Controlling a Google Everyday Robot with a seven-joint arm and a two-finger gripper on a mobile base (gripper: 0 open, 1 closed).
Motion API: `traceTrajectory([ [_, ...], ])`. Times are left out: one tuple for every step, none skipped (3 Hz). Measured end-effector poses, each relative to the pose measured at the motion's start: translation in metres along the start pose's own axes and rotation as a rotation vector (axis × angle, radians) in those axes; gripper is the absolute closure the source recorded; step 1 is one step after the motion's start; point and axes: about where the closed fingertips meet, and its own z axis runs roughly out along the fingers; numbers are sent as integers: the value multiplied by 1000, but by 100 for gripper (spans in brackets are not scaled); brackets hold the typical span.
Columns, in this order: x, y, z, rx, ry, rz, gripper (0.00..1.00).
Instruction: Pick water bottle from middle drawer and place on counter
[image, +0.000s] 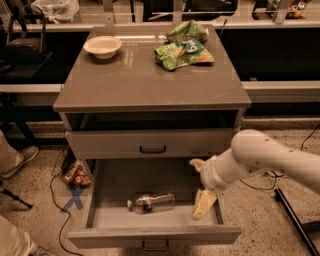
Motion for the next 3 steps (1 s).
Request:
traceTrajectory([
  [12, -16, 63, -38, -55, 10, 0],
  [17, -24, 129, -88, -140, 27, 0],
  [17, -30, 142, -96, -132, 15, 0],
])
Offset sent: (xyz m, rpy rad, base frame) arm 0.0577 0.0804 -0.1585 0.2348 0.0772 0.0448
